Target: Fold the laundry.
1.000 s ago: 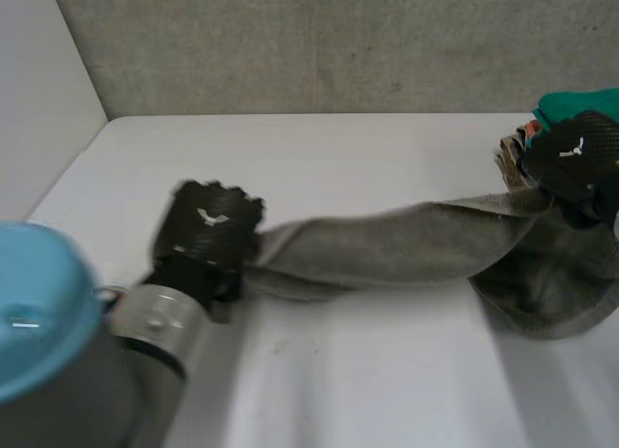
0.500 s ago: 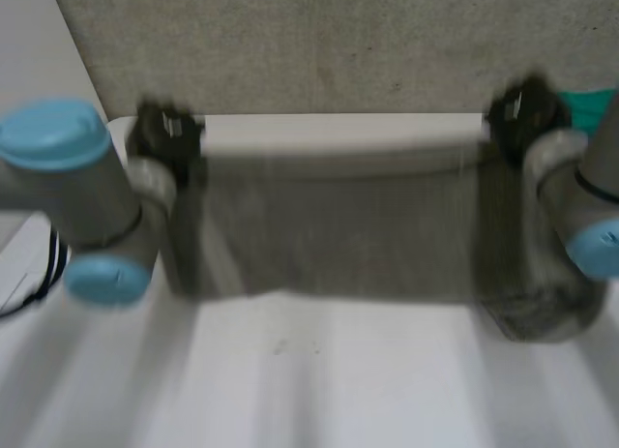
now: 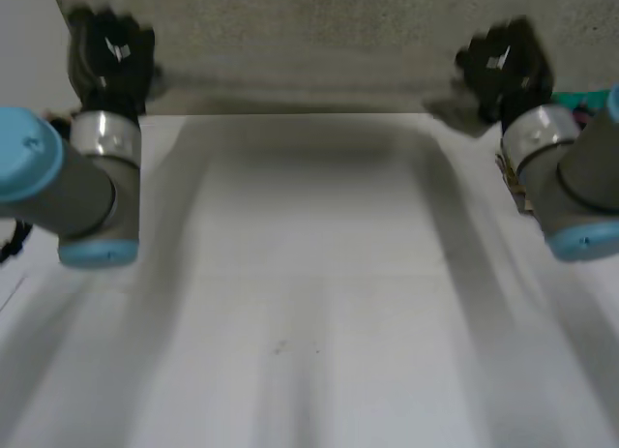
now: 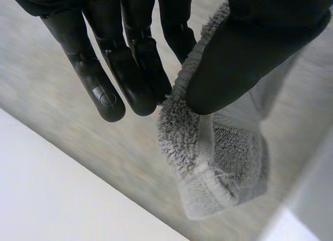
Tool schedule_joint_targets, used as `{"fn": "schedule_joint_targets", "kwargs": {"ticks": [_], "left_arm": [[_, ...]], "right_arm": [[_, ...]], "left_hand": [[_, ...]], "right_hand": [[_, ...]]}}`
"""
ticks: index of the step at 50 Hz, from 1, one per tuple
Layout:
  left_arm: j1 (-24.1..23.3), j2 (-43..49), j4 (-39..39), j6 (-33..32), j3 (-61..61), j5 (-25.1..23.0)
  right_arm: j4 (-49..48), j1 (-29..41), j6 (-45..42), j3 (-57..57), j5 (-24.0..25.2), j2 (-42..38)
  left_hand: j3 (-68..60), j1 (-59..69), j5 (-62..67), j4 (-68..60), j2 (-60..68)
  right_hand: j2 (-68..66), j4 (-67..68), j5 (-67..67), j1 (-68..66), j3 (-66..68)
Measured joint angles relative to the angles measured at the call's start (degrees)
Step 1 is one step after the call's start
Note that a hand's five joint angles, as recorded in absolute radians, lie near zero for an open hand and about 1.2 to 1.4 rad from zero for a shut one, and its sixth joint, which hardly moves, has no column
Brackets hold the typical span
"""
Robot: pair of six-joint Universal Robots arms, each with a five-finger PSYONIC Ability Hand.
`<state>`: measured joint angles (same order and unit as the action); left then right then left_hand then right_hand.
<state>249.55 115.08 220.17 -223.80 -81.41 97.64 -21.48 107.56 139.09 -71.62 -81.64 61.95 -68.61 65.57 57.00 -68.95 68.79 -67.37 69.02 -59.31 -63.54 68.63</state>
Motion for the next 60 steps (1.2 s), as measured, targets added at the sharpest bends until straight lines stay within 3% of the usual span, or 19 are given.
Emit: {"fn": "schedule_joint_targets", "kwargs": {"ticks": [13, 15, 17, 25, 34, 38, 43, 49, 53, 60], "left_arm": [[-0.9, 3.9, -0.1, 0.1, -17.5, -0.6], [-1.0, 3.6, -0.1, 0.1, -18.9, -0.6], [-1.2, 2.7, -0.1, 0.1, -21.3, -0.6], [-1.4, -1.0, -0.1, 1.0, -24.4, -0.6], [-1.4, -2.5, -1.0, 3.7, -24.6, -0.7], [-1.4, -2.5, -1.5, 4.4, -24.2, -0.7], [-1.2, -2.3, -1.8, 4.5, -23.9, -0.8], [-1.0, -3.4, -3.8, 4.5, -24.3, -0.7], [-1.1, -7.5, -9.1, 4.4, -25.5, -0.7], [-1.3, -19.6, -25.3, 4.0, -30.1, -0.9]], "right_arm": [[17.9, -2.3, 6.7, -6.5, 2.7, -6.6], [20.2, -3.1, 6.7, -6.9, 3.4, -6.6], [22.9, -4.5, 5.9, -7.5, 5.4, -6.3], [23.1, -6.4, -2.5, -8.1, 10.7, -5.5], [21.6, -6.2, -15.6, -8.4, 12.0, -8.4], [19.5, -6.2, -19.2, -8.9, 12.3, -9.4], [14.5, -6.4, -20.6, -9.9, 12.2, -9.6], [9.4, -6.7, -20.1, -12.5, 11.9, -8.0], [8.4, -7.1, -19.9, -15.7, 11.0, -3.7], [20.3, -11.9, -20.3, -22.2, 5.5, 9.5]], "left_hand": [[0.0, 0.0, 0.0, 0.0, 0.0], [0.0, 0.0, 0.0, 0.0, 0.0], [0.0, 0.0, 0.0, 0.0, 0.0], [0.0, 0.0, 0.0, 0.0, 0.0], [0.0, 0.0, 0.0, 0.0, 0.0], [0.0, 0.0, 0.0, 0.0, 0.0], [0.0, 0.0, 0.0, 0.0, 0.0], [0.0, 0.0, 0.0, 0.0, 0.0], [0.0, 0.0, 0.0, 0.0, 0.0], [0.0, 0.0, 0.0, 0.0, 0.0]], "right_hand": [[0.1, -0.6, 0.6, 0.0, -0.4], [4.5, -5.7, 5.9, 2.7, -5.4], [19.3, -20.0, 20.9, 15.4, -19.9], [26.4, -30.2, 32.0, 23.8, -29.1], [32.2, -34.2, 36.4, 27.8, -33.7], [30.6, -32.4, 32.9, 26.5, -31.7], [0.6, -2.8, 3.5, -1.8, -2.2], [0.0, -0.3, 2.8, -1.8, -0.3], [0.0, -0.3, 2.8, -1.8, -0.3], [0.0, -0.2, 2.8, -1.8, -0.3]]}}
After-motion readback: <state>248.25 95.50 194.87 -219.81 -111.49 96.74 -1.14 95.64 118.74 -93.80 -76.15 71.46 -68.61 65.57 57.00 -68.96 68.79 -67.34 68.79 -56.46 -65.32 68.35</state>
